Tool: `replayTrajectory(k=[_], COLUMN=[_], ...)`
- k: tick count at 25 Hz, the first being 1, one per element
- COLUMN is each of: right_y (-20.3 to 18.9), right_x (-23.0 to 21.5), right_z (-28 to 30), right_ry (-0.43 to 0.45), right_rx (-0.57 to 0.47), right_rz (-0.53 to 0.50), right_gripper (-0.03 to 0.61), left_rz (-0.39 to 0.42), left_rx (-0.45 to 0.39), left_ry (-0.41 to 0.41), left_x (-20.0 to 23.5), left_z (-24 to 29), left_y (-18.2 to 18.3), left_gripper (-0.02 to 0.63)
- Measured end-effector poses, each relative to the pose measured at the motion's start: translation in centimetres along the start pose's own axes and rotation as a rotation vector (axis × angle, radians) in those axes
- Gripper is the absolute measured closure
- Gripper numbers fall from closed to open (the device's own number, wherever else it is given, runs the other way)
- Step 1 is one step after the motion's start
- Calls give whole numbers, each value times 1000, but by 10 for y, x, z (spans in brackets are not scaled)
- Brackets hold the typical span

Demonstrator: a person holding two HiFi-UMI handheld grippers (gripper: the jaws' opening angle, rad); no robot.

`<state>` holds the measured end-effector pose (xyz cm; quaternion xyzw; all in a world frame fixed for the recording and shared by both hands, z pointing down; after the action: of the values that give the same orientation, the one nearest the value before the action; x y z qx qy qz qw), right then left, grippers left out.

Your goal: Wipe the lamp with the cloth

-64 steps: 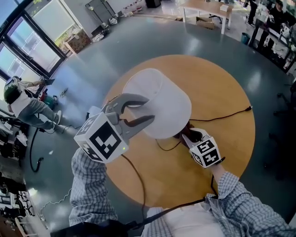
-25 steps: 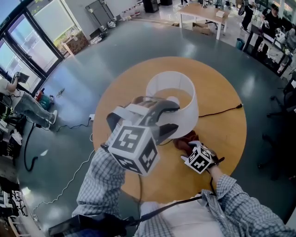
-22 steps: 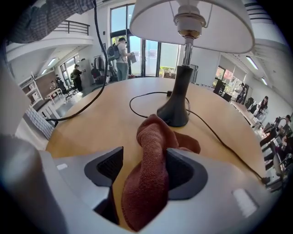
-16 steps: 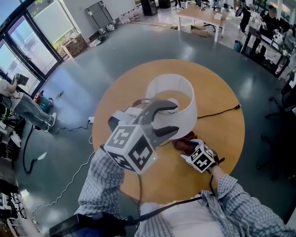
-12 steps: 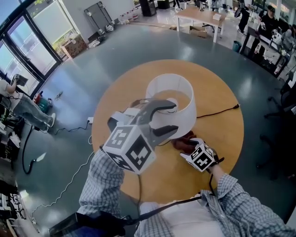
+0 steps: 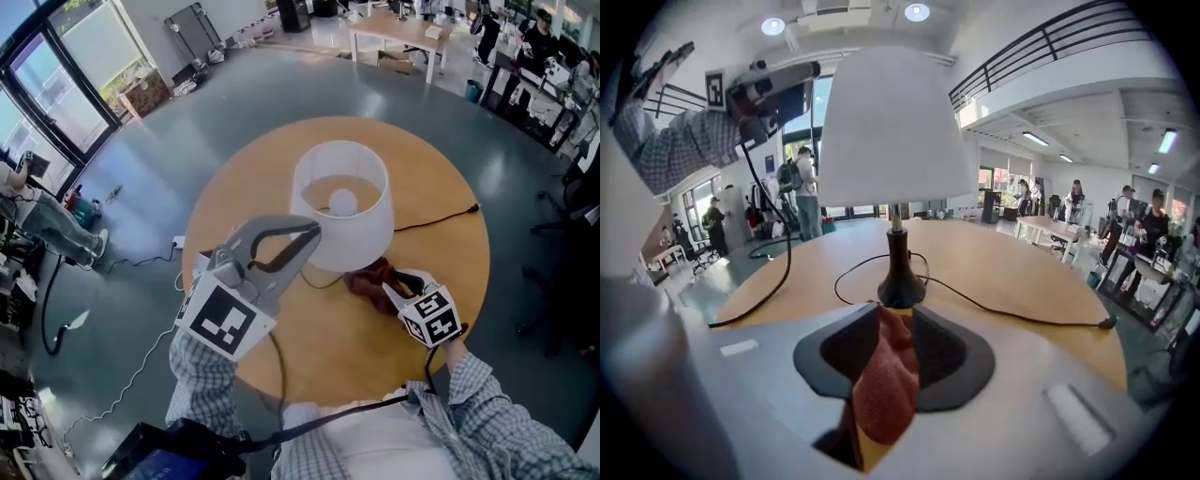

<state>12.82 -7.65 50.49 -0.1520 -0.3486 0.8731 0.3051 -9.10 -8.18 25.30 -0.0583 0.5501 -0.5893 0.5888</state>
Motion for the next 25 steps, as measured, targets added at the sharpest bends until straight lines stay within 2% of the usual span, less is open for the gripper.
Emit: replayTrajectory(k=[2, 4, 8, 10, 13, 16, 21, 25], right_y=[2, 3, 3, 3, 2, 7, 25, 27], right_x=[3, 10, 26, 31, 38, 47, 64, 69], right_z=[-11, -18, -33, -39, -44, -58, -69, -66], right_ry=[-6, 4, 165, 201, 190, 143, 143, 151], right_rx=[-43, -77, -172, -203, -217, -272, -365, -370], right_rz=[40, 68, 171, 222, 225, 192, 161, 157], right_gripper=[535, 575, 575, 575, 575, 575, 575, 575], left_rz=[-53, -133, -238, -280, -353, -401, -566, -598], left_rx=[-33, -60, -57, -64, -72, -65, -63, -18], left_ry=[33, 52, 66, 47, 18, 20, 11, -51], left_x=[-2, -9, -40, -60, -88, -114, -149, -180], left_z=[-9, -15, -15, -11, -3, 6, 17, 29], left_y=[-6, -17, -36, -39, -46, -51, -71, -92], left_gripper=[608, 609, 609, 609, 609, 609, 609, 609])
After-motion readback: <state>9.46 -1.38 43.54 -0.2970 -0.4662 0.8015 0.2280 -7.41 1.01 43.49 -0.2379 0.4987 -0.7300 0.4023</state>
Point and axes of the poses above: the fingertips, and each gripper's own axes: z forward along the fingers, x to its left, y out of its top, the point moved 8 cm from there along -z, backward along the fingers, and after that the axes turned 10 degrees about x, right-handed, at the moved point
